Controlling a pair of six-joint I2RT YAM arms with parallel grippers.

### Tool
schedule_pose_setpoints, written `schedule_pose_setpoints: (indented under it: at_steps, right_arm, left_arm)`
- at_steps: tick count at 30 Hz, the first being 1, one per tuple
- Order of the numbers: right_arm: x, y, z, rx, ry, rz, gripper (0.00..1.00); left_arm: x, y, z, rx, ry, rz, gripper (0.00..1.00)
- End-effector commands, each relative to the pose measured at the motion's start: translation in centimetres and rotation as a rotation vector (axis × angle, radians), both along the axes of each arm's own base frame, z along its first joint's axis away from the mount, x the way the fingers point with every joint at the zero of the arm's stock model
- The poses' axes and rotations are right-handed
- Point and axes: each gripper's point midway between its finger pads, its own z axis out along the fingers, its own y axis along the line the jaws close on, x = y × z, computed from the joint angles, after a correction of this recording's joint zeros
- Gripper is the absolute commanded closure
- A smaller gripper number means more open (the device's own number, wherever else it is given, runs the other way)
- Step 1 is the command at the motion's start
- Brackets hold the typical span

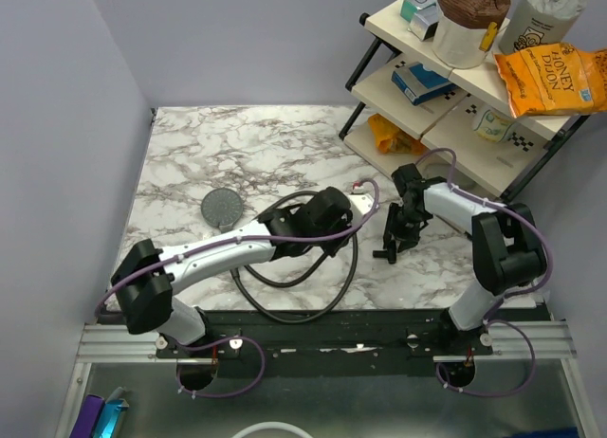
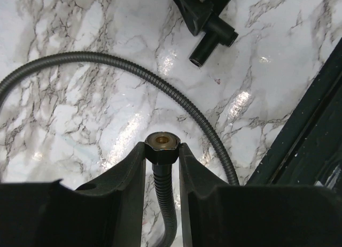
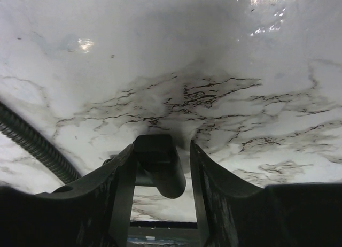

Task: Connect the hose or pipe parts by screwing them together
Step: Pick up the adaptor from the center of the board.

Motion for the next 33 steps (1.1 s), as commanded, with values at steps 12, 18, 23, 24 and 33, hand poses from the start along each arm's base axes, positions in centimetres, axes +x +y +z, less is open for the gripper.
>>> schedule_pose_setpoints:
  at_steps: [12, 18, 23, 24, 33]
  right_arm:
    - [0.4, 2.1, 1.0, -0.047, 0.002, 0.029, 0.98]
    - [2.4, 5.5, 9.1, -0.091, -0.218, 0.131, 0.99]
    - [4.2, 8.2, 19.9, 0.012, -0.507, 0.228, 0.99]
    - [4.4, 8.5, 22.0, 0.035, -0.562, 0.242, 0.99]
    - [0.9, 14.7, 44.7, 0.244, -1.177, 0.593, 0.99]
  left_arm:
    - [-1.4, 7.1, 23.1, -0.502, -0.496, -0.319, 1.0]
    - [-6.6, 10.1, 27.6, -0.719, -0.585, -0.462, 1.0]
    - [-10.9, 12.2, 28.7, -0.814, -0.642, -0.55, 1.0]
    - [-11.0, 12.4, 28.7, -0.816, -0.651, -0.544, 1.0]
    - [-12.7, 13.2, 28.0, -0.962, -0.515, -0.479, 1.0]
